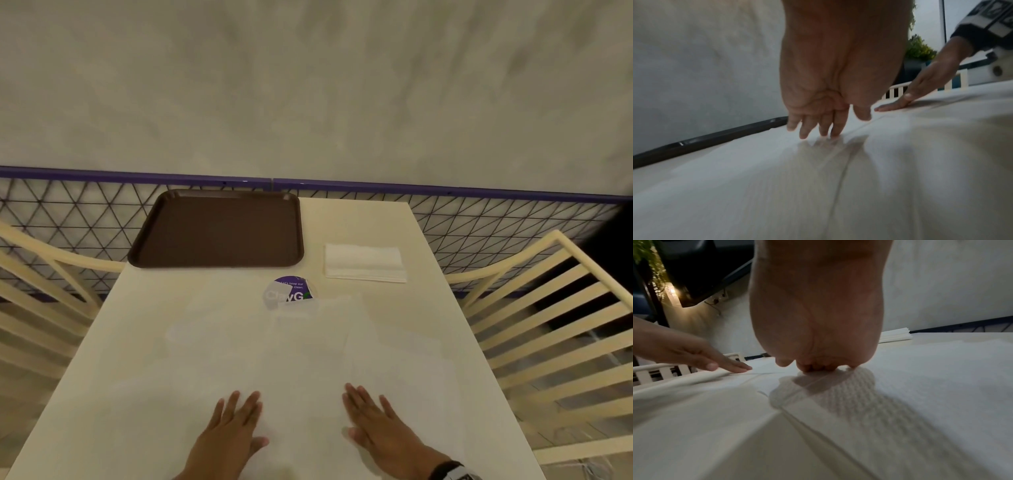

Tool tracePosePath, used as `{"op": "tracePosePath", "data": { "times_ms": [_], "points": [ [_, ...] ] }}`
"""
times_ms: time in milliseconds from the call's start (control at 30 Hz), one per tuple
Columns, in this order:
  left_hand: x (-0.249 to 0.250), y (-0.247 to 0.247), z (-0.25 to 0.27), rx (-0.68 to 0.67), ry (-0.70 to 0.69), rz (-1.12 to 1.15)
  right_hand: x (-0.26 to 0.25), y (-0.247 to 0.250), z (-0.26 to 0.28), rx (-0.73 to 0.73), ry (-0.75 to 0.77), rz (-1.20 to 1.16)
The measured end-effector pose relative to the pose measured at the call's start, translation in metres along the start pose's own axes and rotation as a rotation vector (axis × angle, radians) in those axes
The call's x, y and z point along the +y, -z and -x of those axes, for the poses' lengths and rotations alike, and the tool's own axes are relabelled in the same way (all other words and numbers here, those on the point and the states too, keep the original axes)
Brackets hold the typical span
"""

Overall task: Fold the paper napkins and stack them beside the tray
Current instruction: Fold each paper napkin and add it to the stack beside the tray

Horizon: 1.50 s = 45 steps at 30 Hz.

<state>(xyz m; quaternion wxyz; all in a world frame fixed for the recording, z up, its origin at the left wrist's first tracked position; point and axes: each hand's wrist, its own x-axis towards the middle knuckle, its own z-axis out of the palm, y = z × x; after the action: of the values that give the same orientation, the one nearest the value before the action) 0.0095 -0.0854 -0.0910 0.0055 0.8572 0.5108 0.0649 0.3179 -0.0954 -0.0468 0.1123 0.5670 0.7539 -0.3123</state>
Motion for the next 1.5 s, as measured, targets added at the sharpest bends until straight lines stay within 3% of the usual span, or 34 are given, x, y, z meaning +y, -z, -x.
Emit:
{"op": "tracePosePath", "data": {
  "times_ms": [33, 100, 167, 200, 300, 367, 500, 600, 700, 800, 933, 1033, 1100, 1233, 1300, 1500],
  "points": [
    [0.002, 0.012, -0.013, -0.017, -0.03, 0.004, -0.009, 0.009, 0.003, -0.021, -0.039, -0.143],
    [0.01, 0.034, -0.046, -0.091, -0.025, 0.049, -0.008, 0.008, 0.0, 0.074, 0.068, -0.056],
    [0.021, 0.049, -0.084, -0.173, -0.081, 0.152, -0.005, 0.007, -0.002, 0.012, 0.148, -0.014],
    [0.025, 0.052, -0.099, -0.153, -0.118, 0.167, -0.005, 0.009, -0.003, -0.003, 0.141, -0.038],
    [0.039, 0.056, -0.134, -0.291, -0.045, 0.288, -0.005, 0.015, 0.0, -0.035, 0.11, -0.215],
    [0.047, 0.056, -0.146, -0.412, -0.008, 0.217, -0.005, 0.02, 0.002, -0.056, 0.09, -0.37],
    [0.052, 0.053, -0.153, -0.471, 0.009, 0.052, -0.009, 0.031, 0.008, -0.096, 0.02, -0.606],
    [0.051, 0.053, -0.153, -0.497, -0.017, 0.005, -0.007, 0.035, 0.01, -0.014, 0.001, -0.738],
    [0.053, 0.057, -0.149, -0.43, -0.055, -0.002, -0.006, 0.042, 0.005, 0.285, -0.108, -0.854],
    [0.057, 0.063, -0.137, -0.324, -0.118, -0.016, -0.011, 0.053, -0.003, 0.528, -0.133, -0.539],
    [0.061, 0.055, -0.124, -0.28, -0.135, 0.025, -0.019, 0.062, -0.024, 0.341, -0.047, -0.386],
    [0.061, 0.065, -0.119, -0.242, -0.122, 0.123, -0.026, 0.065, -0.035, 0.297, -0.039, -0.489],
    [0.055, 0.082, -0.119, -0.217, 0.057, 0.273, -0.02, 0.073, -0.04, 0.336, -0.045, -0.596],
    [0.011, 0.089, -0.134, -0.306, 0.421, 0.619, 0.009, 0.109, -0.045, 0.502, -0.06, -0.776],
    [-0.008, 0.091, -0.154, -0.212, 0.475, 0.867, 0.025, 0.134, -0.049, 0.585, -0.101, -0.868],
    [-0.017, 0.121, -0.264, 0.069, 0.565, 1.216, 0.064, 0.211, -0.09, 0.721, -0.193, -0.915]
  ]
}}
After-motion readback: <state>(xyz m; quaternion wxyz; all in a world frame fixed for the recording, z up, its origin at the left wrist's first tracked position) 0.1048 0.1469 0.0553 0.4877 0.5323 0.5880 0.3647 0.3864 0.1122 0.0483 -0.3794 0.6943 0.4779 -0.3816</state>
